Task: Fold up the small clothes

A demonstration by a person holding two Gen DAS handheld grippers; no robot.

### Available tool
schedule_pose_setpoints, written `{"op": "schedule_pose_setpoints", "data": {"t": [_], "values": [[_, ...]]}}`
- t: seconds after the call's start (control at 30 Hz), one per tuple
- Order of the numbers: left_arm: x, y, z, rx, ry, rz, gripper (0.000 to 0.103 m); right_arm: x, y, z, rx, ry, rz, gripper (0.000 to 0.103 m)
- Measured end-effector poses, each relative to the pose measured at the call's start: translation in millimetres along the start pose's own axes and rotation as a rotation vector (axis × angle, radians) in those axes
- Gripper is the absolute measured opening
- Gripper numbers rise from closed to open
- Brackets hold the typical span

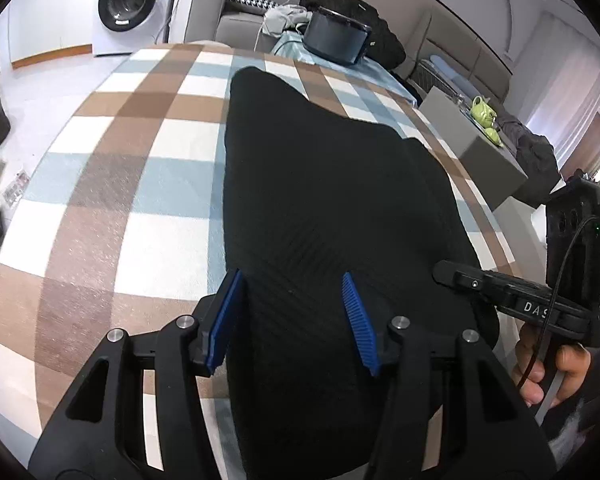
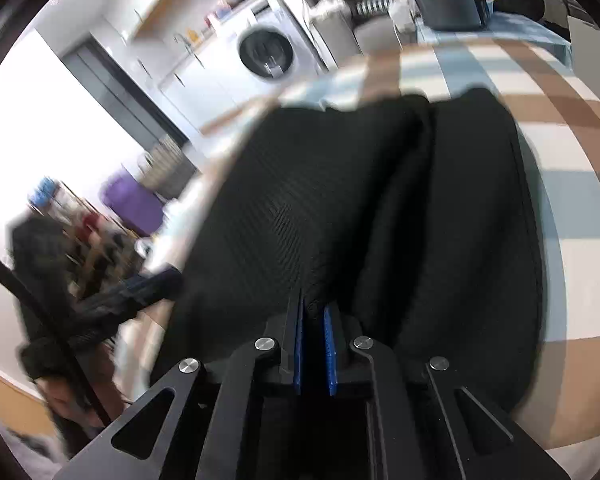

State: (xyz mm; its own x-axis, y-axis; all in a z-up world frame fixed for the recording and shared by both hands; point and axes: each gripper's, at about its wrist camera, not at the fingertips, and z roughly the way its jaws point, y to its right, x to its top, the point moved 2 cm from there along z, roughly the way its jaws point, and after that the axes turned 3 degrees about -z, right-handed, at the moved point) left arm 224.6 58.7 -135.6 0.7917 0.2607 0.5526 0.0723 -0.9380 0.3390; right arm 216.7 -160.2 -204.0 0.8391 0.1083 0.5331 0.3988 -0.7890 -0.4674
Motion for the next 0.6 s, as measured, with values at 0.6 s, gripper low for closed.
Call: {"op": "schedule_pose_setpoints", "data": {"t": [0.6], "values": [[0, -14, 1, -0.008, -0.022, -0.016, 0.051, 38, 43, 17, 0.095, 0.022, 0.164, 0.043]]}}
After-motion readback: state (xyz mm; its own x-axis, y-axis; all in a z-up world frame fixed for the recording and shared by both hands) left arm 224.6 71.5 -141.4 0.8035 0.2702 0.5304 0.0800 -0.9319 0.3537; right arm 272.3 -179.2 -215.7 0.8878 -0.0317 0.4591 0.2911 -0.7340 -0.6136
